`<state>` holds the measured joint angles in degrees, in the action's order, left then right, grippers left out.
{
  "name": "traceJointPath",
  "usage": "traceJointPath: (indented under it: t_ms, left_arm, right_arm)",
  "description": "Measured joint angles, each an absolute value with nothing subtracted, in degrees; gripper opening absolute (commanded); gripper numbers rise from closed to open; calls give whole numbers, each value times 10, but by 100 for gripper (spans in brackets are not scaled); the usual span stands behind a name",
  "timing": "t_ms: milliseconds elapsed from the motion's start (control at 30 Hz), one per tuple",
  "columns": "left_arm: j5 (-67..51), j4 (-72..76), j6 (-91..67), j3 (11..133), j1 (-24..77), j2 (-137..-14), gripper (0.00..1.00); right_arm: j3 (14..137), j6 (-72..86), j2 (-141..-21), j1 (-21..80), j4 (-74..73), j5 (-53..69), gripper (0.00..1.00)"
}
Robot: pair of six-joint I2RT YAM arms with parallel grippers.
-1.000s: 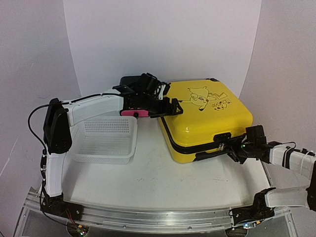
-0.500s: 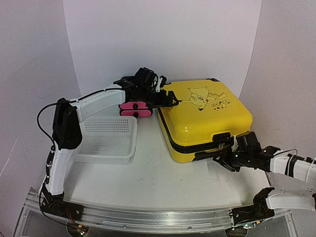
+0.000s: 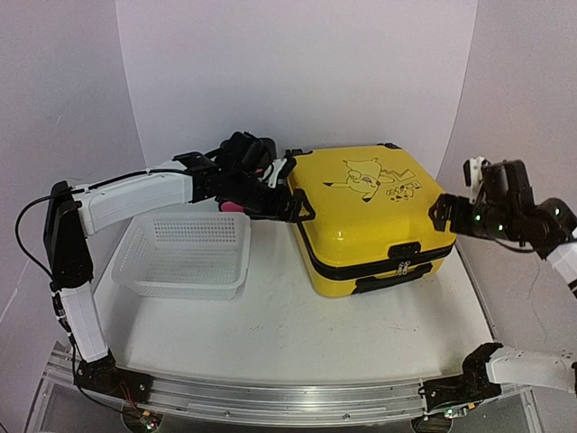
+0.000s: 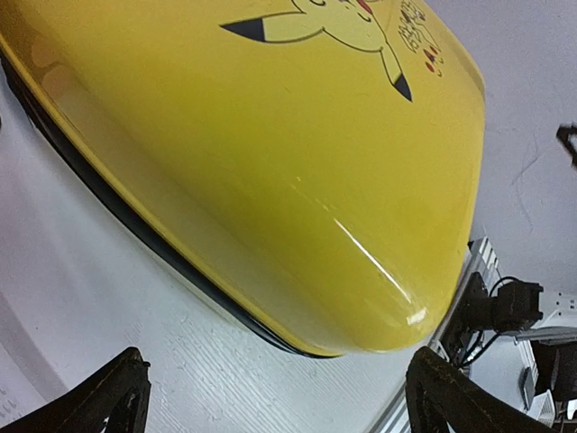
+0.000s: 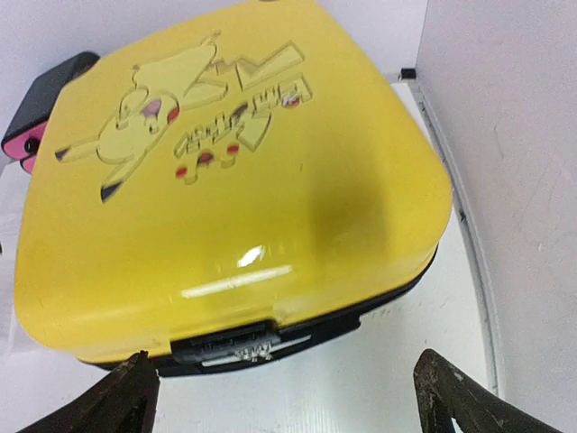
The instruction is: Open, take out, and arrange the luggage
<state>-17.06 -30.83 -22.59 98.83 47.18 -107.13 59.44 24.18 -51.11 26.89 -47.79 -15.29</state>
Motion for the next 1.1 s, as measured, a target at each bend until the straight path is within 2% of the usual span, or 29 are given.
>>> traceJointPath:
  t_ms: [67, 233, 367, 500, 767, 933, 1100]
  left_arm:
    - [-180, -297, -236, 961, 479, -1053, 99]
    - [-199, -265, -269, 922, 491, -1045, 99]
    - [-210, -251, -288, 916, 501, -1046, 99]
    - [-217, -233, -296, 916, 505, -1049, 99]
    - [-260, -224, -301, 950, 494, -1106, 97]
    - [-276, -220, -303, 964, 470, -1111, 96]
    - [-284, -215, -306, 964, 429, -1111, 96]
  right_arm:
    - [677, 217, -571, 232, -487, -148, 98]
    - [845, 215, -752, 56, -483, -27, 98]
    - [906, 232, -876, -11, -486, 71, 98]
    - [921, 245, -941, -46, -492, 168, 98]
    - [881, 229, -949, -88, -476, 239, 86]
    - [812, 223, -924, -91, -420, 270, 85]
    - [754, 234, -863, -32, -405, 246, 86]
